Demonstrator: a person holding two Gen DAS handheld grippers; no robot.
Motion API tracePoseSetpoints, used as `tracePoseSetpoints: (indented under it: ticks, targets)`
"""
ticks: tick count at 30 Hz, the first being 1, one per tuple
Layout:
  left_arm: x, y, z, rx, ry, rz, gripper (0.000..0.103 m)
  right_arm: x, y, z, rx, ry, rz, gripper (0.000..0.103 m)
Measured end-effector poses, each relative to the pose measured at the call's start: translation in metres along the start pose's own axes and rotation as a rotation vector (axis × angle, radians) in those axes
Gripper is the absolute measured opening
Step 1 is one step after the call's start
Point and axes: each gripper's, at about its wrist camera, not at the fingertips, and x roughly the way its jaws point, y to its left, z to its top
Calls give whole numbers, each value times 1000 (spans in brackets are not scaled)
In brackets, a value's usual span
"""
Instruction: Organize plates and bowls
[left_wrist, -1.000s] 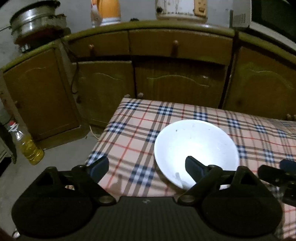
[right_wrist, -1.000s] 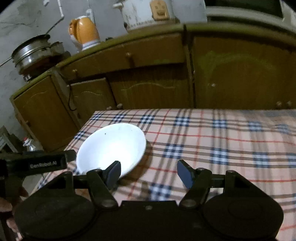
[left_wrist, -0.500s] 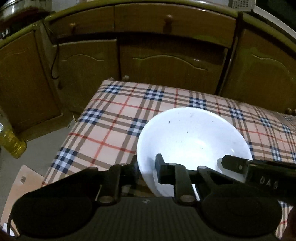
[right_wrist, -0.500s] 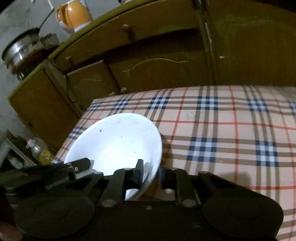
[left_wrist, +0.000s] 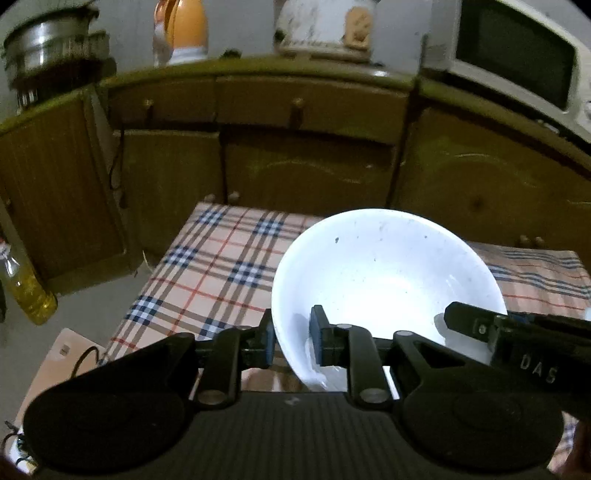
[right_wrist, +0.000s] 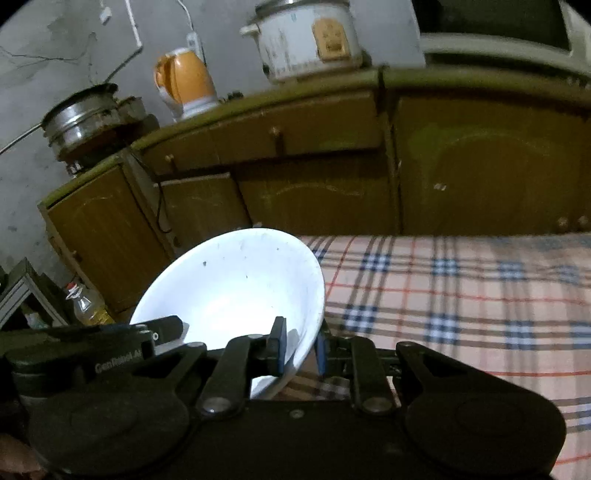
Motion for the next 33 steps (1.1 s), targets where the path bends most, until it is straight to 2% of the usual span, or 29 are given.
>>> tracePoseSetpoints:
  ticks: [7,16,22,33]
  targets:
    - [-61,-40,-18,25,-40,-35,23,-88,-11,-11,-12,-64,-35,22]
    - [-110,-88,-55,61,-66,-109,23,-179,-37,-50,9,-118,-102,22]
    - [-125,-114,-76,92,-63,-159,24,-220,-62,-78,53,-148,-144,22]
    - [-141,-158,-111,155,-43,-222,25,-263,-101,-115,113,-158,-217,21]
